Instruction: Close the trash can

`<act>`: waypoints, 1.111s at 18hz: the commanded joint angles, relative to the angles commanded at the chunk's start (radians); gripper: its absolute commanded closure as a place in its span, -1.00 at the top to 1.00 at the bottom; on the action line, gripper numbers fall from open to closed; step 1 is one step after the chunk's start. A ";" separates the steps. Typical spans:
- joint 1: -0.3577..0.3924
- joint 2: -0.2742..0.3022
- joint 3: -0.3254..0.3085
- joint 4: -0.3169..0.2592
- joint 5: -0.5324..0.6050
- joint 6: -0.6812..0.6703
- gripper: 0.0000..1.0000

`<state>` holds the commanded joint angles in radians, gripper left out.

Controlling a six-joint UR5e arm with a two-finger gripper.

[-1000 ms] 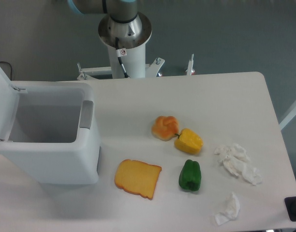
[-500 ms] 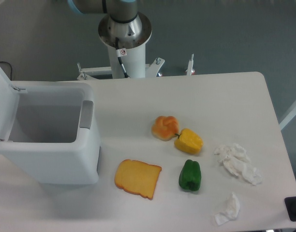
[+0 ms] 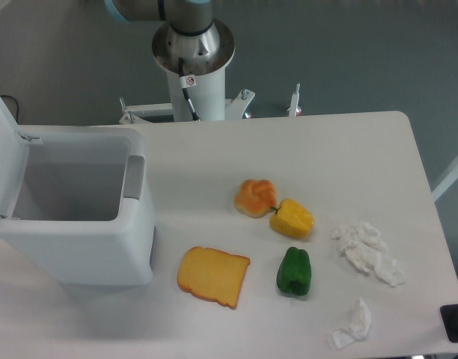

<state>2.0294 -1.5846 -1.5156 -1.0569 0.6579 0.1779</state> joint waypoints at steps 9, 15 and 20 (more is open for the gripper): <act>0.002 0.000 0.005 0.000 0.135 0.018 1.00; 0.005 0.000 0.000 0.002 0.189 0.018 1.00; 0.023 -0.003 -0.008 -0.002 0.331 0.087 1.00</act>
<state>2.0524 -1.5877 -1.5232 -1.0584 0.9891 0.2652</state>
